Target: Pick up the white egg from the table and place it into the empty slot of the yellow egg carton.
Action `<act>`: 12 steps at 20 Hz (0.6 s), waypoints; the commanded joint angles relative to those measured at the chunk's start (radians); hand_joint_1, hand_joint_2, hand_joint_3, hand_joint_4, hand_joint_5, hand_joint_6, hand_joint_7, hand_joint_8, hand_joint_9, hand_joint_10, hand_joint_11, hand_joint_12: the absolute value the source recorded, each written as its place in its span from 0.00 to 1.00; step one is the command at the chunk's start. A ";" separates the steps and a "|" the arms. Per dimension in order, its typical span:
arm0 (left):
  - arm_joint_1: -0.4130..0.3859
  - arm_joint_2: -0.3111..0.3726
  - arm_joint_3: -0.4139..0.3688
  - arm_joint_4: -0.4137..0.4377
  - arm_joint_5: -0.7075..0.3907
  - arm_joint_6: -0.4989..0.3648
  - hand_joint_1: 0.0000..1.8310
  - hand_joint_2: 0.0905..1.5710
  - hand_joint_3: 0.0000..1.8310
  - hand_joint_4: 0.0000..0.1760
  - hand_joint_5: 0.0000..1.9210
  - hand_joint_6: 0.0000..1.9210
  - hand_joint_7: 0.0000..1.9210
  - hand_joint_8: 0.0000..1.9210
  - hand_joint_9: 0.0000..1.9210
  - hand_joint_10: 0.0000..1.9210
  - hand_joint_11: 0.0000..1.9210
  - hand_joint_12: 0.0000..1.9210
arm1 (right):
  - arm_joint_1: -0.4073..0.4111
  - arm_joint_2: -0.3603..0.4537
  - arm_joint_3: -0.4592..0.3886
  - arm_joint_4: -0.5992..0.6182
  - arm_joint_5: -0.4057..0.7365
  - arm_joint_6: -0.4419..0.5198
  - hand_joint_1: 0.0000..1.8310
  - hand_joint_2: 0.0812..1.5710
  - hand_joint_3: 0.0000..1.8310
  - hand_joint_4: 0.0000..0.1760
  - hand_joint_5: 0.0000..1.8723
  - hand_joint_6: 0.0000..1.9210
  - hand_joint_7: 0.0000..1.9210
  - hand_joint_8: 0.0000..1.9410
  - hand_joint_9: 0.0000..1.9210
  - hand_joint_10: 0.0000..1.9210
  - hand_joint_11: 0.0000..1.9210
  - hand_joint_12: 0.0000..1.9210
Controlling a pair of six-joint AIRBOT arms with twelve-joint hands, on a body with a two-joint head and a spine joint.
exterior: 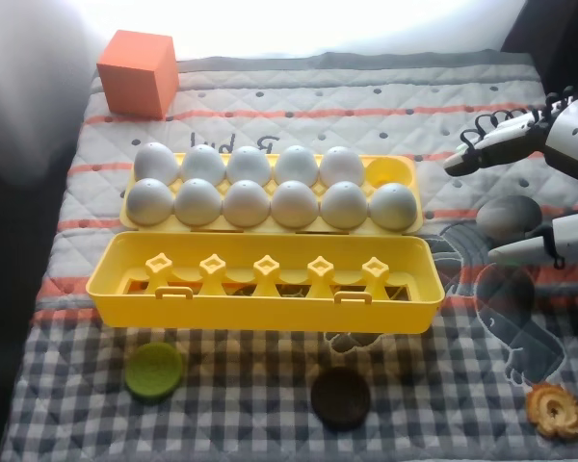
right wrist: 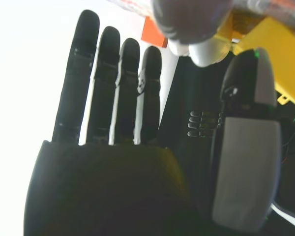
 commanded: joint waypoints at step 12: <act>-0.010 0.001 0.000 0.002 -0.123 -0.007 0.00 0.50 0.00 0.45 0.00 0.00 0.00 0.00 0.00 0.00 0.00 0.00 | 0.007 0.001 0.006 0.023 0.097 0.014 0.46 0.56 0.00 0.00 0.39 0.00 0.43 0.00 0.46 0.00 0.44 0.05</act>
